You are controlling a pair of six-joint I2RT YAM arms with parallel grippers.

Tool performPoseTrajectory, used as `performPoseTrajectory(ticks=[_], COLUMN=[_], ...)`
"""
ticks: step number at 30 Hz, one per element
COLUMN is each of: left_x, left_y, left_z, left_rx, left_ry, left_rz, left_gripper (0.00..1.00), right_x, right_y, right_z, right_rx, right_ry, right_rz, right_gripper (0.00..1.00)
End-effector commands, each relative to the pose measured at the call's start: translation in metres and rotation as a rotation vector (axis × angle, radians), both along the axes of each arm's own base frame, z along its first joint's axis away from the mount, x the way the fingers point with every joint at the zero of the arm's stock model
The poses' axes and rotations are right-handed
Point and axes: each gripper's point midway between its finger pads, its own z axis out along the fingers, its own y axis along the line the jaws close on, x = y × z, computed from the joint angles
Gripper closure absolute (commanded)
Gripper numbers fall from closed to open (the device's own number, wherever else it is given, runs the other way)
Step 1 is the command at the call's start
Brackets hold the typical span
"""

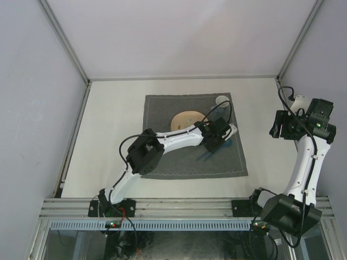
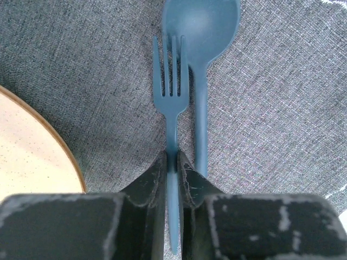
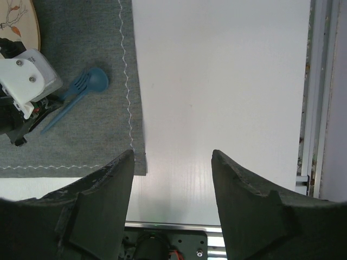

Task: Set the dinner table for one person
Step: Pick up the fork from the napkin, then place the fork on the napkin.

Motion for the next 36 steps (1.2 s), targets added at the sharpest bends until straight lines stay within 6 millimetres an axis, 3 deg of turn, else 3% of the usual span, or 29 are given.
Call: performPoseTrajectory(ticks=[1,8,15,25,27,31,33,36], left_x=[-0.007,-0.004,0.015,0.026,0.033,0.052,0.065,0.064], left_y=[-0.001,-0.001,-0.001,0.018,0.031,0.076,0.112,0.166], left_z=[-0.006,0.014,0.08,0.134,0.145,0.18,0.196,0.209], left_rx=[-0.003,-0.016,-0.129,-0.19,-0.218,-0.342,-0.359,-0.327], left_ry=[0.023,-0.003,-0.071,-0.105,-0.107,-0.096,-0.182,-0.304], left_rz=[-0.014,-0.014,0.029,0.111,0.19,0.417,0.572,0.782], left_gripper=[0.89,0.97,1.0,1.0,1.0,1.0,1.0,1.0], right_x=[0.005,0.006,0.004,0.004,0.005,0.008,0.01,0.012], right_y=[-0.002,-0.002,0.002,0.004,0.003,0.003,0.003,0.002], right_z=[0.004,0.005,-0.002,0.0,0.0,0.002,0.003,0.0], right_rx=[-0.01,-0.002,0.019,0.023,0.023,0.026,0.032,0.039], right_ry=[-0.033,-0.039,-0.028,-0.034,-0.041,-0.049,-0.046,-0.033], right_rz=[0.014,0.017,0.023,0.028,0.025,0.022,0.023,0.018], right_gripper=[0.42,0.42,0.42,0.42,0.42,0.42,0.42,0.42])
